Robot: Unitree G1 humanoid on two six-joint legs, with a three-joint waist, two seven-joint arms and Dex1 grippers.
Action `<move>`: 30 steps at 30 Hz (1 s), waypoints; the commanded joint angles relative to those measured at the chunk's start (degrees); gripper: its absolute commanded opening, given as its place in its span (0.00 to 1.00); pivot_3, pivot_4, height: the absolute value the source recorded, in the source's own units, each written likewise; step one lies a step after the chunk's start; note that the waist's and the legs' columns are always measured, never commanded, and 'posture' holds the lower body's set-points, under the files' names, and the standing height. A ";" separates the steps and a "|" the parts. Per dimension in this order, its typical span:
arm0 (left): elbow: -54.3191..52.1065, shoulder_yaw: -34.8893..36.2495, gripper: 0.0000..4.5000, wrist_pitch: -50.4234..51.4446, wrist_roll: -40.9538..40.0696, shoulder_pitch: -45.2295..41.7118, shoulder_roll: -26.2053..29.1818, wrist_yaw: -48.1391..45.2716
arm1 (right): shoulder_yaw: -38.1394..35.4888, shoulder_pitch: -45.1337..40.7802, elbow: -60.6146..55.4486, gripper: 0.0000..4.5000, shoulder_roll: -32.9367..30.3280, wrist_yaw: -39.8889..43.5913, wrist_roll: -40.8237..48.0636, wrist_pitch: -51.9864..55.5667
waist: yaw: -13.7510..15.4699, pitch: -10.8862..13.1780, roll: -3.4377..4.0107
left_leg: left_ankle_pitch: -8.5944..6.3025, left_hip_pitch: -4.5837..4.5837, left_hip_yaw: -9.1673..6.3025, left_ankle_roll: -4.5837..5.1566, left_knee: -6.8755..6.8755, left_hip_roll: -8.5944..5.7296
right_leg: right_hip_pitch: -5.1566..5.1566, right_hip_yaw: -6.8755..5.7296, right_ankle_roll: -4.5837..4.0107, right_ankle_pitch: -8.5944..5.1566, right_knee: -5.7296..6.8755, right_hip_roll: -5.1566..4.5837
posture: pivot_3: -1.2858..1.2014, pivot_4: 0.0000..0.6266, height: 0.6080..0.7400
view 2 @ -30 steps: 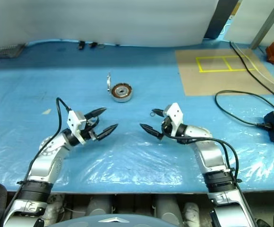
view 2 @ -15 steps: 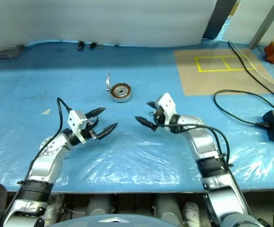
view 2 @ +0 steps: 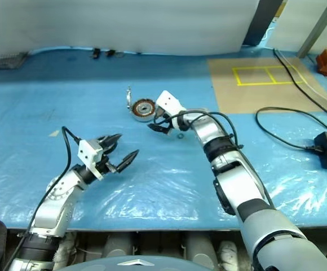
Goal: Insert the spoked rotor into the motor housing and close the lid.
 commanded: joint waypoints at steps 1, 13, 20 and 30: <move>-4.19 0.97 1.00 0.13 -0.04 1.45 0.24 1.57 | 0.54 -5.12 5.90 1.00 1.77 -3.65 -3.43 -5.37 | -0.02 0.01 0.02 | 0.00 0.00 0.01 0.00 0.03 0.00 | -0.02 0.00 -0.02 -0.01 0.06 0.00 | 0.52 0.24 1.00; -9.52 1.25 1.00 0.89 0.61 6.78 -0.16 6.41 | 2.39 -10.67 19.04 1.00 6.18 -7.89 -11.67 -9.92 | 0.00 0.07 0.12 | -0.21 0.02 0.04 -0.03 0.12 0.06 | -0.07 0.00 -0.08 -0.05 0.23 0.01 | 0.52 0.24 1.00; -10.16 1.07 1.00 0.81 0.57 7.40 -0.12 7.54 | 4.77 -11.21 21.42 1.00 7.01 -10.05 -16.95 -11.28 | 0.00 0.14 0.23 | -0.21 0.05 0.05 -0.03 0.16 0.08 | -0.07 0.00 -0.11 -0.06 0.33 0.01 | 0.52 0.24 1.00; -9.70 0.65 1.00 0.71 0.38 7.39 -0.11 7.70 | 8.17 -12.61 23.04 0.96 8.25 -9.61 -23.18 -11.55 | -0.02 0.22 0.37 | -0.21 0.06 0.06 -0.04 0.17 0.09 | -0.07 0.00 -0.13 -0.07 0.36 0.01 | 0.52 0.24 1.00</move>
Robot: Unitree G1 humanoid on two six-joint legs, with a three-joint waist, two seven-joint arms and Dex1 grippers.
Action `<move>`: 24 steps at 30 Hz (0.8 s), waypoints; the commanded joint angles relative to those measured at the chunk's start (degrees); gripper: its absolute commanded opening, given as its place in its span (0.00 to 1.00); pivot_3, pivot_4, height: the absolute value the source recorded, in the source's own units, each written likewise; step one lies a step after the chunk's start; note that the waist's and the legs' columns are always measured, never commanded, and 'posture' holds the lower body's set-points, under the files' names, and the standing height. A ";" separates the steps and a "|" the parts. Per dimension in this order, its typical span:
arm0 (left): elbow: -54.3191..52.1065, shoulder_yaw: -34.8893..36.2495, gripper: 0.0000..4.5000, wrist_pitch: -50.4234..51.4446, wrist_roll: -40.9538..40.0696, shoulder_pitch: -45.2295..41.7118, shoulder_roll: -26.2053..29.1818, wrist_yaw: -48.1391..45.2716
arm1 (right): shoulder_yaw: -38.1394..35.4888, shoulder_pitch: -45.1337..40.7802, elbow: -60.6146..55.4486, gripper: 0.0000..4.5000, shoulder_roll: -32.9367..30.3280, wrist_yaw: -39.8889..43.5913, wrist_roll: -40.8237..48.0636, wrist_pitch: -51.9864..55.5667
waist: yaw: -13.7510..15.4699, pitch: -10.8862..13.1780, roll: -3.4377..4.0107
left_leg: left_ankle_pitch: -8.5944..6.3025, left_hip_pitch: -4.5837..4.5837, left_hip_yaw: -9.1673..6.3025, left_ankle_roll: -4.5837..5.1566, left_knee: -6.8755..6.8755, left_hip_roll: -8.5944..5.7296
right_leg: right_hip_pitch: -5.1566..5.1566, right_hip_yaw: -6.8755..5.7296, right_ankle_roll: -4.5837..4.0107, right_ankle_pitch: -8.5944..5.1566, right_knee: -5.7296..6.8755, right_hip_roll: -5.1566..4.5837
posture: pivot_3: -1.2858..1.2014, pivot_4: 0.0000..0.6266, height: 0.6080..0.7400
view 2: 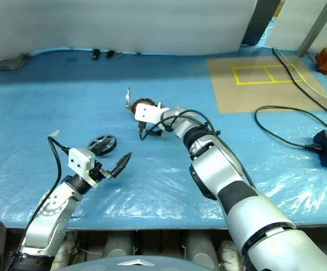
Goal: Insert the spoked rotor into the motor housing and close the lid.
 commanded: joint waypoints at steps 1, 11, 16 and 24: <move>-2.00 0.40 1.00 -0.60 0.01 -0.05 0.04 -0.06 | 1.53 -1.24 0.71 0.91 0.81 0.60 -2.45 0.49 | 0.00 0.00 0.00 | 0.00 0.00 0.00 0.00 0.00 0.00 | 0.00 0.00 0.00 0.00 0.00 0.00 | 0.52 0.24 1.00; -1.84 -0.08 1.00 -0.75 0.33 -0.20 -0.92 0.49 | 2.36 -3.55 1.81 0.17 1.60 -3.21 -5.65 3.16 | -0.01 0.02 0.05 | 0.00 0.02 0.01 -0.02 0.00 0.01 | 0.00 0.00 0.00 0.00 0.01 0.00 | 0.52 0.24 1.00; -1.52 -0.09 1.00 -1.09 0.60 0.00 -1.41 0.60 | 0.74 -4.77 1.63 0.10 1.67 -2.93 -4.96 2.81 | 0.07 0.09 0.17 | 0.00 -0.01 0.01 -0.01 0.01 0.00 | -0.02 0.00 0.00 0.00 0.00 -0.01 | 0.52 0.24 1.00; 0.21 0.22 1.00 -1.46 0.61 -1.77 -1.28 -0.42 | -0.15 -3.94 1.26 0.10 1.56 1.25 -4.41 2.84 | 0.00 0.12 0.20 | 0.00 0.00 0.02 -0.02 0.00 0.02 | -0.02 0.00 -0.02 -0.01 0.00 0.01 | 0.52 0.24 1.00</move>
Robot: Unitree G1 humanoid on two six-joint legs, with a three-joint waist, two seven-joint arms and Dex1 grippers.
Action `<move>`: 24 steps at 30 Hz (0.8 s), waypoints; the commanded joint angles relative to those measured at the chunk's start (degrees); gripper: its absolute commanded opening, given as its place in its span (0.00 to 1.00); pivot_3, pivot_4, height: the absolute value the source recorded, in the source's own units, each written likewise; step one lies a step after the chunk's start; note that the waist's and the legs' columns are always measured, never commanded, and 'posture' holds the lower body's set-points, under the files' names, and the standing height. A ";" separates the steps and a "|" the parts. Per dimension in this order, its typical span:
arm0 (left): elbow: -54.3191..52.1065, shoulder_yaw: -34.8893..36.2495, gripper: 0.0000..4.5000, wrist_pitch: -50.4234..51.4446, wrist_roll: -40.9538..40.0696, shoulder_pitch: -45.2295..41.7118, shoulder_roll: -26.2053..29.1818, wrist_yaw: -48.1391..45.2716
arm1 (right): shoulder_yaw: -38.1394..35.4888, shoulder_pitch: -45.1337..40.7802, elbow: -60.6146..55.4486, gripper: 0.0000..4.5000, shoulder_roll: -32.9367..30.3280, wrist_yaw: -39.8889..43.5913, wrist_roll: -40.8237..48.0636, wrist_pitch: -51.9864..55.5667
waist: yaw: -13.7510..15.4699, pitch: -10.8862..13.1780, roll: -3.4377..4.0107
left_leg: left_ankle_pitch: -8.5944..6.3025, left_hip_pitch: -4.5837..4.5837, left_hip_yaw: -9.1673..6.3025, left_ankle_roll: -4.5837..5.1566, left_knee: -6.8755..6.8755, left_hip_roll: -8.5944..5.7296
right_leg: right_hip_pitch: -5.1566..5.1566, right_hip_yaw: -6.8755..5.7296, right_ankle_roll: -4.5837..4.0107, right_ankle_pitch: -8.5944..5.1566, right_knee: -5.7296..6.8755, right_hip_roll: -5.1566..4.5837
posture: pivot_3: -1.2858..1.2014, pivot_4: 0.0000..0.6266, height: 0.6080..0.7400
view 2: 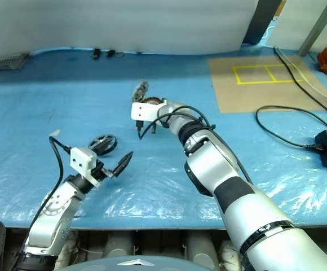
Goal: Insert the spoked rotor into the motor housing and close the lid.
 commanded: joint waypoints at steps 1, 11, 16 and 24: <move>-0.18 0.51 1.00 -1.25 -0.07 -1.16 0.24 -0.47 | -0.72 -0.49 -0.51 0.10 0.04 2.92 0.60 0.29 | 0.00 0.00 0.01 | 0.00 0.00 0.00 0.00 0.00 0.00 | 0.00 0.00 0.00 0.00 0.00 0.00 | 0.52 0.24 1.00; 2.02 -0.43 1.00 -2.14 0.24 -2.53 -0.36 -1.43 | -4.12 0.54 -2.49 0.10 0.75 9.65 4.32 2.58 | -0.02 0.00 0.01 | 0.00 0.00 0.04 0.01 0.00 0.05 | -0.01 0.00 -0.03 -0.02 0.02 0.02 | 0.52 0.24 1.00; 3.04 -0.45 1.00 -2.29 0.17 -3.73 -0.39 -1.88 | -5.85 0.11 -3.26 0.10 1.97 9.53 6.24 3.43 | -0.04 0.00 0.01 | 0.00 0.01 0.05 0.01 0.00 0.06 | -0.03 0.00 -0.03 -0.02 0.02 0.03 | 0.52 0.24 1.00; 3.37 -0.40 1.00 -2.72 0.43 -3.10 -0.60 -2.04 | -7.55 -1.72 -3.37 0.30 2.07 4.45 7.49 2.05 | -0.01 0.00 0.01 | 0.00 -0.07 0.08 0.00 0.00 0.07 | -0.16 -0.01 -0.07 -0.03 0.03 0.03 | 0.52 0.24 1.00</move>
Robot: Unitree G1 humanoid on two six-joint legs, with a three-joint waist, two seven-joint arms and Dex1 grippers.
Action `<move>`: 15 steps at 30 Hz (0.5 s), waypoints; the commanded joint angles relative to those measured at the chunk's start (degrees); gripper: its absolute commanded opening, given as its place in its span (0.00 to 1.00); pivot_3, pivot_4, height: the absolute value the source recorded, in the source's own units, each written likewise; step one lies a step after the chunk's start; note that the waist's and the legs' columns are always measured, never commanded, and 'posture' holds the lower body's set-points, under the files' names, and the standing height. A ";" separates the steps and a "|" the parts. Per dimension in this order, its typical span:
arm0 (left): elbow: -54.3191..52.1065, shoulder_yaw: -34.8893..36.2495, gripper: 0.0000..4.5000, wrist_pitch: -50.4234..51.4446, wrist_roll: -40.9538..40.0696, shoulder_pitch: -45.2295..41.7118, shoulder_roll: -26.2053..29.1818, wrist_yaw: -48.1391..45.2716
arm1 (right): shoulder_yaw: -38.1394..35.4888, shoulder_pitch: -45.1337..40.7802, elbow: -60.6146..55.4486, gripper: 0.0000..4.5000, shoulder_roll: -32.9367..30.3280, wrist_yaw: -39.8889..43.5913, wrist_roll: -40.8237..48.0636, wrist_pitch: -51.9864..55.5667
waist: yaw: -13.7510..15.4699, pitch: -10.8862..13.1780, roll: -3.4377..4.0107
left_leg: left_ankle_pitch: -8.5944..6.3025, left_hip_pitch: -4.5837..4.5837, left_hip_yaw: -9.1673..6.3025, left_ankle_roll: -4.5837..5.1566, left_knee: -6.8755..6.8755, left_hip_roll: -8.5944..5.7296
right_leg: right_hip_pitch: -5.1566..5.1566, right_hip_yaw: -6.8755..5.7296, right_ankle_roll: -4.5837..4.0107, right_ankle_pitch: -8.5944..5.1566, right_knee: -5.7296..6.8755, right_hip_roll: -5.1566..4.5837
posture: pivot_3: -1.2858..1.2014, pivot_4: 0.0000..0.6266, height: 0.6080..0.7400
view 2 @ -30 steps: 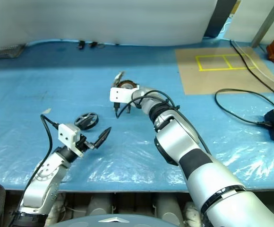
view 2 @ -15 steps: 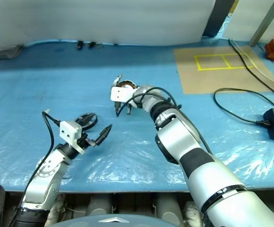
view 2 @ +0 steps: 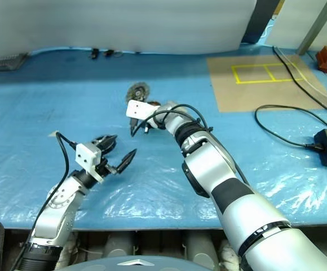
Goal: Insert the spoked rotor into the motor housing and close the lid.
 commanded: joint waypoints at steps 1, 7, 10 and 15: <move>-0.85 0.34 1.00 -1.43 0.01 0.21 -0.18 0.05 | -1.53 -2.54 -1.90 0.30 0.15 -1.42 1.58 -1.33 | 0.01 0.00 0.00 | 0.00 0.00 0.00 0.00 0.00 0.00 | -0.01 0.00 0.00 0.00 0.01 0.00 | 0.52 0.24 1.00; -0.54 0.30 1.00 -1.46 0.10 -0.08 -0.43 0.08 | -0.89 -4.54 -1.24 0.30 -0.91 -3.82 0.86 -1.15 | -0.01 0.00 0.00 | 0.00 -0.04 0.00 0.00 0.00 0.00 | -0.07 0.00 0.00 0.00 0.03 0.00 | 0.52 0.24 1.00; -0.27 0.10 1.00 -1.59 0.27 -0.12 -0.58 0.04 | 0.01 -4.87 -0.78 0.30 -1.46 -3.78 0.02 -0.90 | 0.00 0.00 0.01 | 0.00 -0.05 0.01 -0.01 0.00 0.00 | -0.07 0.00 0.00 0.00 0.01 0.00 | 0.52 0.24 1.00; 0.11 -0.18 1.00 -1.94 0.67 -0.03 -0.81 -0.01 | 0.29 -4.16 -0.08 0.33 -2.33 -4.69 -0.66 -0.08 | 0.00 0.00 0.01 | 0.00 -0.07 0.01 0.00 0.00 0.01 | -0.10 0.00 0.00 0.00 0.02 0.00 | 0.52 0.24 1.00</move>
